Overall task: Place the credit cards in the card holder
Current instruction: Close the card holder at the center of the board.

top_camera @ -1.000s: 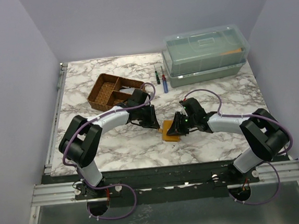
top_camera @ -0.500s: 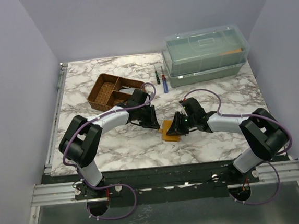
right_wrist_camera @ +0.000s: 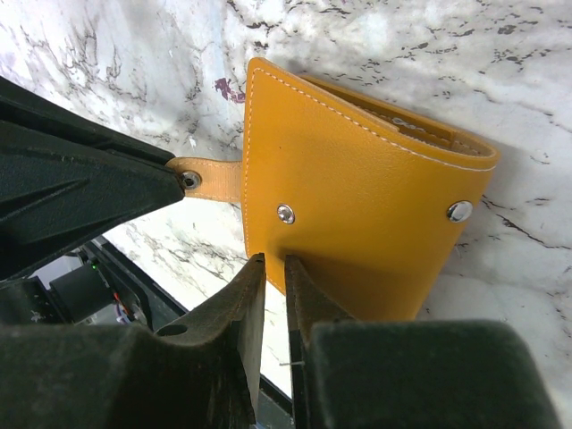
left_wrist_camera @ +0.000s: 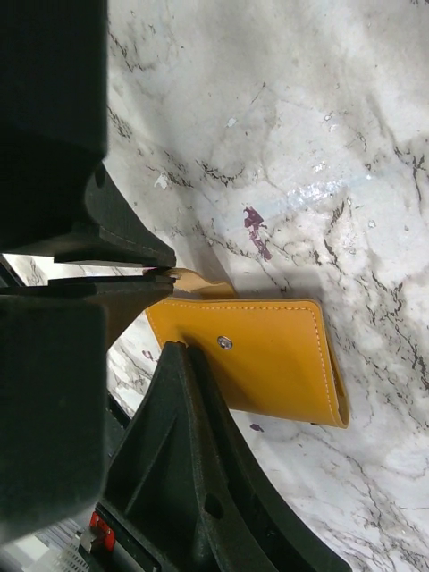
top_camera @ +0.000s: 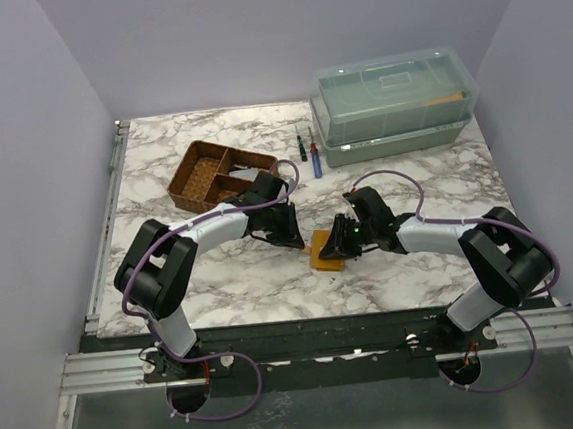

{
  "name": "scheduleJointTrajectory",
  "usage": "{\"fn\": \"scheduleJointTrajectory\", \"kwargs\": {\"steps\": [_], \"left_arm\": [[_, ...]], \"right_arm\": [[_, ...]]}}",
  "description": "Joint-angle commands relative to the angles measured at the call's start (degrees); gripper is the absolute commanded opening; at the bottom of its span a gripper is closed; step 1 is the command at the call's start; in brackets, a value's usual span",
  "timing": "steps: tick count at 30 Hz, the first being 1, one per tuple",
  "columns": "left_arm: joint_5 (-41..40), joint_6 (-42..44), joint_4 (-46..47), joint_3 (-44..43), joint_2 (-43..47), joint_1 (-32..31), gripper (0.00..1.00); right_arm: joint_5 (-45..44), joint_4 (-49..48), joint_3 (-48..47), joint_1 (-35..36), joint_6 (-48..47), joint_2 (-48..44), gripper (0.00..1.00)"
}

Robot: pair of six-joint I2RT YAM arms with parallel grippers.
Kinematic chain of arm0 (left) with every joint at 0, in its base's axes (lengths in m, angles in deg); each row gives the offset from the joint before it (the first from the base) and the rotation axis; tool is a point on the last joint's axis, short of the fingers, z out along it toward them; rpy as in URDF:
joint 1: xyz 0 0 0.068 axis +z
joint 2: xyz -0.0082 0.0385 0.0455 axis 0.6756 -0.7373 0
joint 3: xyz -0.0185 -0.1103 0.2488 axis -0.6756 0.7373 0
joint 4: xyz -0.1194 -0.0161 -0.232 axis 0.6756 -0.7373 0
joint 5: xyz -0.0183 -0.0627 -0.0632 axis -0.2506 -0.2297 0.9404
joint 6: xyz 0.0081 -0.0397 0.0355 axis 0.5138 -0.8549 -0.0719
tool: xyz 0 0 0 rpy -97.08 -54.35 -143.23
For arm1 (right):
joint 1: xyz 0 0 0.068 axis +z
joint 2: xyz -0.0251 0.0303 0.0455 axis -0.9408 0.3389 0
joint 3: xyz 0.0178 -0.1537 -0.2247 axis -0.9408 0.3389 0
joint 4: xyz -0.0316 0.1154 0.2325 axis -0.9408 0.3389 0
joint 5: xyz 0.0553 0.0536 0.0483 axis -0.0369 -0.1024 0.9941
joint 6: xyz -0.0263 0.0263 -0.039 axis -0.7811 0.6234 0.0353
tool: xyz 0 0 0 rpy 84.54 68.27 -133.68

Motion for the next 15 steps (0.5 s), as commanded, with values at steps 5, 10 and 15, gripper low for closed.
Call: {"fn": "scheduleJointTrajectory", "kwargs": {"steps": [5, 10, 15], "left_arm": [[0.9, 0.5, -0.7, -0.5, 1.2, -0.1, 0.04], [2.1, 0.4, -0.5, -0.7, 1.6, 0.0, 0.00], [3.3, 0.3, -0.3, -0.9, 1.3, 0.0, 0.00]], "right_arm": [[-2.2, 2.8, -1.7, 0.2, -2.0, 0.8, 0.18], [-3.2, 6.9, -3.4, -0.8, -2.6, -2.9, 0.24], [-4.8, 9.2, -4.0, -3.0, -3.9, -4.9, 0.31]]}}
